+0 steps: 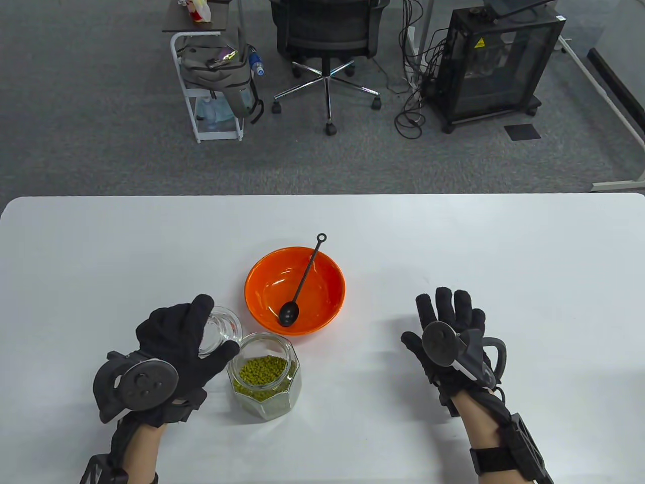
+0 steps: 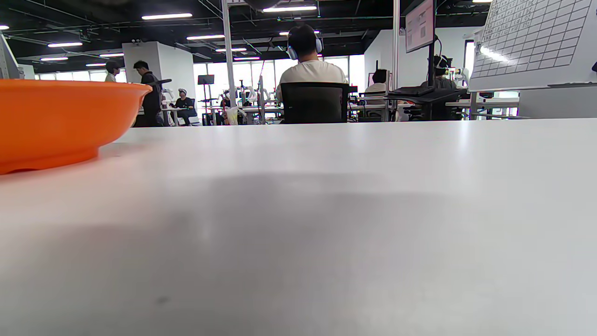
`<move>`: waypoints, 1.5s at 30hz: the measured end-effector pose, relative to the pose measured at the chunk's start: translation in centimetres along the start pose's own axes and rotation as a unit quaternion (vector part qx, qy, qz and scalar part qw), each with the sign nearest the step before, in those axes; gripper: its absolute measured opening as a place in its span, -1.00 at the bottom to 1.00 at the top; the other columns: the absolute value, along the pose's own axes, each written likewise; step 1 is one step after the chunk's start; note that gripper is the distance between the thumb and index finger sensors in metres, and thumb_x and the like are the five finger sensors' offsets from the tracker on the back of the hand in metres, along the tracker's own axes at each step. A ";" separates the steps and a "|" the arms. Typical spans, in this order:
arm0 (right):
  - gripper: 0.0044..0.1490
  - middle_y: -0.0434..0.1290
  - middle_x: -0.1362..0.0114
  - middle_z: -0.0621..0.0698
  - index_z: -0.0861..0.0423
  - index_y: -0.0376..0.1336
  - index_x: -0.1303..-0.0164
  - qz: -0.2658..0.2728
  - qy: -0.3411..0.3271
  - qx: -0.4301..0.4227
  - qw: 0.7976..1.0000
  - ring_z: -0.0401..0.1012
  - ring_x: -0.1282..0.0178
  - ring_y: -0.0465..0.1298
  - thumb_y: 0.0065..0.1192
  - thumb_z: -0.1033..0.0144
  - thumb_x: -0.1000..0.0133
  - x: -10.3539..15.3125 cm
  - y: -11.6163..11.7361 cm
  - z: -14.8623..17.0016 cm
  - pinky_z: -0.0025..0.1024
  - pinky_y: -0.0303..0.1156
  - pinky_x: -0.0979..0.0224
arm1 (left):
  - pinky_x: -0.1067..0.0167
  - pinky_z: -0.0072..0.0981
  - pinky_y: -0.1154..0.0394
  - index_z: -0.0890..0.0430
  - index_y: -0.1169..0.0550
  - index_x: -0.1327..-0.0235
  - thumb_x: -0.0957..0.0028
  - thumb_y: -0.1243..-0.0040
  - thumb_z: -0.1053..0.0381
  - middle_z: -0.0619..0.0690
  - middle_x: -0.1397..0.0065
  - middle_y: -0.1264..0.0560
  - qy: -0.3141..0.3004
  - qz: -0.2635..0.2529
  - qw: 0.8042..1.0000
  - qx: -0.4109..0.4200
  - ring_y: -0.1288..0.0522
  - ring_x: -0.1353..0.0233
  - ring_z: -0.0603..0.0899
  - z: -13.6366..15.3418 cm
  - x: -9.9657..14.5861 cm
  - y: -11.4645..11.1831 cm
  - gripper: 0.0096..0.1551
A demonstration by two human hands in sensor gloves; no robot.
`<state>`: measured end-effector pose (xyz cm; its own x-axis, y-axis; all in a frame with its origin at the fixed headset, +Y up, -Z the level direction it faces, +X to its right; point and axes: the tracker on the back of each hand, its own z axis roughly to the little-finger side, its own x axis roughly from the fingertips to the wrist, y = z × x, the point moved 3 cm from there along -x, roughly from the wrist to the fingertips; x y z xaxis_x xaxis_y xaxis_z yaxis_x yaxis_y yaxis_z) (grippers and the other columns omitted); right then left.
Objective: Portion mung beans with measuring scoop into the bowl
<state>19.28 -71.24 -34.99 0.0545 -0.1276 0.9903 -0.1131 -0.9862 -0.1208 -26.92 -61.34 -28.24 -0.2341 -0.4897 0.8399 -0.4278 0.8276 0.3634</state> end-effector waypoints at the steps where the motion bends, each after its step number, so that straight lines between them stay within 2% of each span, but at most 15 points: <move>1: 0.07 -0.20 -0.78 0.15 -0.10 -0.16 -0.68 -0.001 0.000 0.000 1.000 0.30 -0.71 -0.18 -0.08 -0.39 -0.01 0.0 0.0 0.0 0.42 -0.09 -0.58 | -0.28 0.31 -0.26 0.20 -0.28 -0.57 -0.04 -0.15 -0.60 0.27 -0.38 -0.38 0.012 0.002 1.000 -0.003 -0.38 -0.21 0.37 0.8 0.0 -0.1 0.13; 10: 0.07 -0.19 -0.78 0.16 -0.10 -0.16 -0.67 0.000 0.002 -0.002 1.000 0.30 -0.71 -0.18 -0.08 -0.39 -0.01 0.0 -0.1 0.2 0.42 -0.09 -0.58 | -0.27 0.31 -0.27 0.23 -0.26 -0.57 -0.06 -0.19 -0.55 0.30 -0.42 -0.35 0.108 0.037 0.993 -0.039 -0.38 -0.21 0.39 6.7 0.6 -2.1 0.12; 20: 0.07 -0.20 -0.78 0.15 -0.09 -0.16 -0.68 -0.002 -0.002 -0.003 1.000 0.30 -0.71 -0.18 -0.08 -0.39 -0.01 0.0 0.0 0.1 0.42 -0.08 -0.58 | -0.26 0.32 -0.29 0.26 -0.25 -0.55 -0.04 -0.30 -0.49 0.33 -0.46 -0.32 0.171 0.099 0.978 -0.061 -0.38 -0.22 0.40 10.2 1.2 -5.0 0.13; 31: 0.07 -0.20 -0.78 0.16 -0.09 -0.15 -0.67 -0.005 -0.006 -0.002 1.000 0.30 -0.71 -0.18 -0.08 -0.39 -0.01 0.0 0.1 0.0 0.42 -0.08 -0.58 | -0.25 0.33 -0.31 0.29 -0.21 -0.55 -0.05 -0.33 -0.42 0.37 -0.49 -0.29 0.229 0.169 0.956 -0.071 -0.39 -0.21 0.41 13.2 2.1 -8.1 0.13; 45: 0.07 -0.20 -0.78 0.16 -0.09 -0.15 -0.67 -0.013 -0.007 0.002 1.000 0.31 -0.71 -0.18 -0.08 -0.39 -0.01 0.1 0.3 -0.1 0.42 -0.08 -0.58 | -0.28 0.38 -0.31 0.30 -0.17 -0.56 -0.06 -0.35 -0.37 0.40 -0.51 -0.25 0.261 0.212 0.938 -0.080 -0.38 -0.26 0.45 14.8 2.7 -10.2 0.12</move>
<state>19.14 -71.53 -34.95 0.0707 -0.1026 0.9922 -0.1084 -0.9896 -0.0946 -36.14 -75.15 -35.60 0.1243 0.0594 0.9905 -0.2458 0.9689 -0.0273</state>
